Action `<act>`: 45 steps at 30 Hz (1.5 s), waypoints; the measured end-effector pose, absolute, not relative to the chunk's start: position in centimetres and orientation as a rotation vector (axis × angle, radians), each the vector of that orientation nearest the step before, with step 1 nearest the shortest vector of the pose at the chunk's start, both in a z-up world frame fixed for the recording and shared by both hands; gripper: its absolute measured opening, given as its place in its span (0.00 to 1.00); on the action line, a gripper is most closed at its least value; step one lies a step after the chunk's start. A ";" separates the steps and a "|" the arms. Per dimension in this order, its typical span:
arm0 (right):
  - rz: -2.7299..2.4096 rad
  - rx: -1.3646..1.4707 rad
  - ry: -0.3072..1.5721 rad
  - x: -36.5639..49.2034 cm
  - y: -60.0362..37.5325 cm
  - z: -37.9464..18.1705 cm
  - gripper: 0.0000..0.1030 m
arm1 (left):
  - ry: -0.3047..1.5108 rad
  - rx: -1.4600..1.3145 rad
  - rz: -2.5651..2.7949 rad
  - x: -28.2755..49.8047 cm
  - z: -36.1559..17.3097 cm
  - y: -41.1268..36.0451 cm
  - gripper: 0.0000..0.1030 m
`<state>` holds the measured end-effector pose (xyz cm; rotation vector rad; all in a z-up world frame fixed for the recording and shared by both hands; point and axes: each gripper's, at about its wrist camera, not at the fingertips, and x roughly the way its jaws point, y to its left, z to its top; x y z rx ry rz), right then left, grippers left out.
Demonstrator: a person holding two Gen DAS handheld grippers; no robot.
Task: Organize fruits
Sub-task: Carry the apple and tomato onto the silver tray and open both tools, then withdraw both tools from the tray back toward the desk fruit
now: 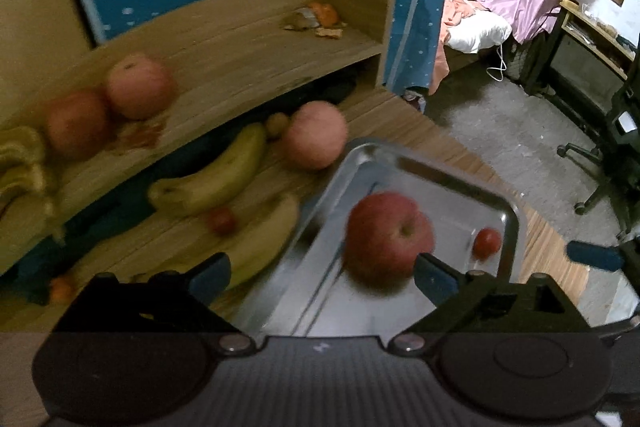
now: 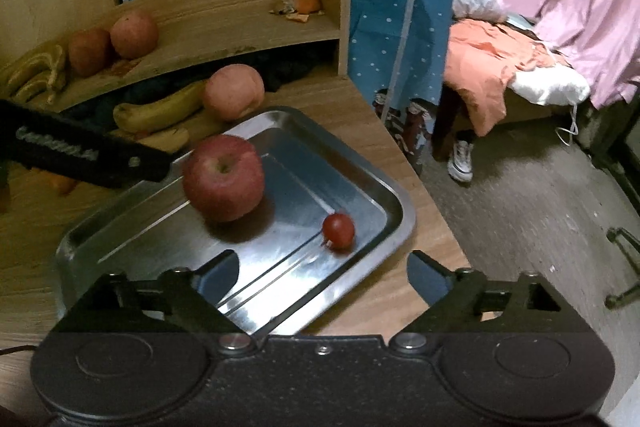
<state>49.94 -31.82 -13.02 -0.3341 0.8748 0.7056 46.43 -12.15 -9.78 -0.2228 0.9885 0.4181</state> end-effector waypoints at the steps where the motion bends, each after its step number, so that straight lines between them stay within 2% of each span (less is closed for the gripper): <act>1: 0.692 -0.328 0.876 49.2 -31.9 -12.8 0.93 | 0.988 -0.218 0.415 45.5 -9.6 -11.9 0.98; 12: 0.548 -0.265 0.899 40.3 -31.3 -11.2 0.99 | 0.992 -0.201 0.385 36.1 -8.1 -8.7 0.99; 28: 0.507 -0.230 0.881 27.5 -27.3 -10.5 0.99 | 0.972 -0.153 0.346 25.4 -7.1 -5.3 1.00; 45: 0.650 -0.349 0.784 23.6 -21.0 -8.3 0.99 | 0.925 -0.249 0.452 19.2 -6.4 -0.3 1.00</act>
